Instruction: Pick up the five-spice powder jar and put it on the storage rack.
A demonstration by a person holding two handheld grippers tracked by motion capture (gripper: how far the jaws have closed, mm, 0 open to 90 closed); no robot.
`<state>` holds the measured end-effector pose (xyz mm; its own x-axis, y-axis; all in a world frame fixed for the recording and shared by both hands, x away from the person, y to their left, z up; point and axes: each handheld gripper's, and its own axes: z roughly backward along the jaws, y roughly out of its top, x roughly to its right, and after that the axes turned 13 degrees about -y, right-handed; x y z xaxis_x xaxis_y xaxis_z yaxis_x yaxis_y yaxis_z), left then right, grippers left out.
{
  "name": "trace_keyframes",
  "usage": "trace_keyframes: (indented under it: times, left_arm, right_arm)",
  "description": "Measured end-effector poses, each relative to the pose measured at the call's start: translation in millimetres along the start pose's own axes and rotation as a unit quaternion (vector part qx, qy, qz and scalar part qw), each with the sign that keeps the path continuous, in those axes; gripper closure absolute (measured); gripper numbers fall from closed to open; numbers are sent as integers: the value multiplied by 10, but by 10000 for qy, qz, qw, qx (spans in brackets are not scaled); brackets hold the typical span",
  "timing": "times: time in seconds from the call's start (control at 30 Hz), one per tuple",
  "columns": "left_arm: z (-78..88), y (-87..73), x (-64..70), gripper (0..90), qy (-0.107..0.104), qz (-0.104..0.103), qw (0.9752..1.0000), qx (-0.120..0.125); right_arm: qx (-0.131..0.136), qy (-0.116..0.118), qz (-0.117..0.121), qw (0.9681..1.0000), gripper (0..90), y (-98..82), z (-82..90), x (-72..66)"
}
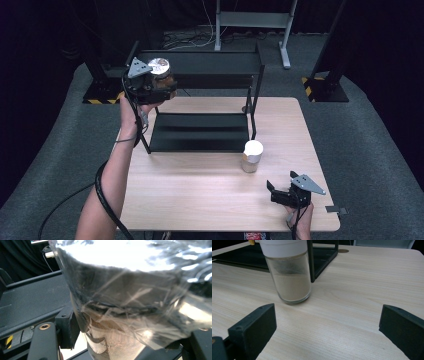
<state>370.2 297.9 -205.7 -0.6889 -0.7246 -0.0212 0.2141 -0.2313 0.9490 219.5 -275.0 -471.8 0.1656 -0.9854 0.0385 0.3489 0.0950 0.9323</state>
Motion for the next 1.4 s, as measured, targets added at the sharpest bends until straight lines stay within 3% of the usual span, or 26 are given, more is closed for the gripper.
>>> trace_keyframes:
  times: [0.9,1.4]
  left_arm:
    - [69,334,48,302,45,-164,9998,140]
    - [-102,556,51,302,147,-103,9998,133]
  right_arm:
    - [-39,-18,8,10000,2,14,-4,-9]
    - [-30,7,5,10000,2,11,-5,0]
